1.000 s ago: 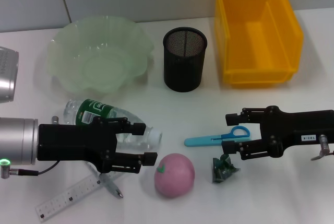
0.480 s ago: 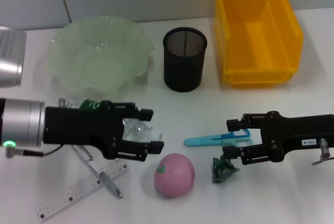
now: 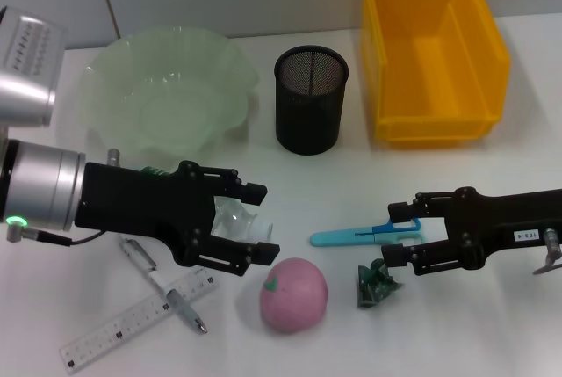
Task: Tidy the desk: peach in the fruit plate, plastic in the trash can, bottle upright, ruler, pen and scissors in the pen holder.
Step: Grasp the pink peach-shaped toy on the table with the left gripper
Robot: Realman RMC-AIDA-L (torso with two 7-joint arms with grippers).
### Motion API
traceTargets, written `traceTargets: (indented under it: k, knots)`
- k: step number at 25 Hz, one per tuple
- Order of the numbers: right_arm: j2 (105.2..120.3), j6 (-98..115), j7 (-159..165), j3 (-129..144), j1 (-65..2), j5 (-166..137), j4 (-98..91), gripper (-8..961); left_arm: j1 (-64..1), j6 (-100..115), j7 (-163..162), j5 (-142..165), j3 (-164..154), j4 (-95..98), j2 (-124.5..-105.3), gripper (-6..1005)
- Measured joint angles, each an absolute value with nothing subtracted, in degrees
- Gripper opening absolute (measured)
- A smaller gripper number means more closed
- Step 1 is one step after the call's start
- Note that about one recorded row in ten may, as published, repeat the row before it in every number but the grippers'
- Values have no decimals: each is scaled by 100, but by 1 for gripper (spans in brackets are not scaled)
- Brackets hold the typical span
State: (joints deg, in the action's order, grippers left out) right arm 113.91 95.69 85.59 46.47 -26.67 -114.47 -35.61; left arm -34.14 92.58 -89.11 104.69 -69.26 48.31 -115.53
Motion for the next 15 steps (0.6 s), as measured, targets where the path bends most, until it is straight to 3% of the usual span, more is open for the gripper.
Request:
traceTargets:
  k: [15]
  knots:
    - [11267, 9553, 9046, 4684, -3042, -11735, -3578, 792, -3626, 9351, -9598, 11160, -6872, 5269, -11691, 809]
